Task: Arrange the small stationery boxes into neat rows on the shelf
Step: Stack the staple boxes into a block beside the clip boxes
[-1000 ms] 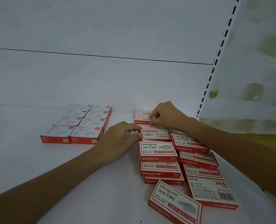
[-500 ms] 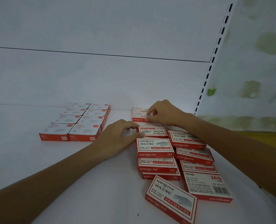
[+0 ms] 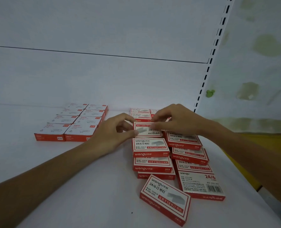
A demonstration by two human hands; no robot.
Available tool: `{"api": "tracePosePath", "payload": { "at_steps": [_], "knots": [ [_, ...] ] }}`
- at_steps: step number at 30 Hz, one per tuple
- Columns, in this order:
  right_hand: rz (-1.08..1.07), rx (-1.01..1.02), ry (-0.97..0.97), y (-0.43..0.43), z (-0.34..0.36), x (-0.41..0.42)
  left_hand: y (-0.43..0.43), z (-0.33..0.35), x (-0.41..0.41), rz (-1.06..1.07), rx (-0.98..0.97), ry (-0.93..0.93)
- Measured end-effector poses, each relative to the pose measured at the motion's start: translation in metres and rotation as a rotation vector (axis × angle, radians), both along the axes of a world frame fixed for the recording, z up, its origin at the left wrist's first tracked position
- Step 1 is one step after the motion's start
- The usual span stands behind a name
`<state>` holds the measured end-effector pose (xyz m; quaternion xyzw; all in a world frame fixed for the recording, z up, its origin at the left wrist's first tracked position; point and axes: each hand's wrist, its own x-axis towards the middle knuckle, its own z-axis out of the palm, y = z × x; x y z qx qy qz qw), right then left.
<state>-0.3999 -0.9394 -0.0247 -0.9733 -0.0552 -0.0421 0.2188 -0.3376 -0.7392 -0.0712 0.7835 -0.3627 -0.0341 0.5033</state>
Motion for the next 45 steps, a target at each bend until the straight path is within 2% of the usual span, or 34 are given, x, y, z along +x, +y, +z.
{"api": "tracePosePath", "payload": {
  "at_steps": [3, 8, 11, 13, 16, 19, 21, 24, 27, 35, 41, 45],
  "knots": [
    [0.014, 0.109, 0.018, 0.001, 0.003, -0.002, -0.003, 0.002, -0.001, -0.004, -0.129, 0.147],
    [-0.030, 0.601, 0.084, 0.009, 0.011, 0.003, -0.003, 0.011, -0.001, 0.019, -0.459, 0.488],
    [-0.068, 0.839, 0.123, 0.022, 0.009, 0.008, -0.004, 0.010, -0.005, -0.019, -0.407, 0.535],
    [-0.056, 0.895, 0.141, 0.031, 0.006, 0.010, -0.004, 0.008, -0.006, 0.012, -0.402, 0.510],
    [-0.044, 0.796, 0.097, 0.039, 0.006, 0.012, -0.001, 0.010, -0.004, 0.071, -0.471, 0.554],
    [-0.115, 0.445, -0.141, 0.036, 0.006, 0.012, 0.001, 0.015, -0.001, 0.155, -0.482, 0.622],
    [-0.066, 0.236, -0.274, 0.033, 0.006, 0.011, 0.002, 0.014, -0.001, 0.154, -0.387, 0.539],
    [0.075, 0.138, -0.279, 0.035, 0.007, 0.008, 0.005, 0.009, -0.003, 0.104, -0.231, 0.322],
    [0.119, 0.040, -0.290, 0.036, 0.005, 0.007, 0.006, 0.007, -0.005, 0.142, -0.145, 0.165],
    [-0.030, 0.029, -0.532, 0.030, 0.001, 0.005, 0.006, 0.011, -0.007, 0.231, -0.403, 0.165],
    [-0.103, 0.023, -0.643, 0.024, -0.001, 0.002, 0.002, 0.008, -0.025, 0.071, -0.162, -0.030],
    [-0.095, -0.023, -0.679, 0.020, -0.003, -0.002, 0.001, 0.014, -0.026, 0.009, -0.122, -0.148]
  ]
}}
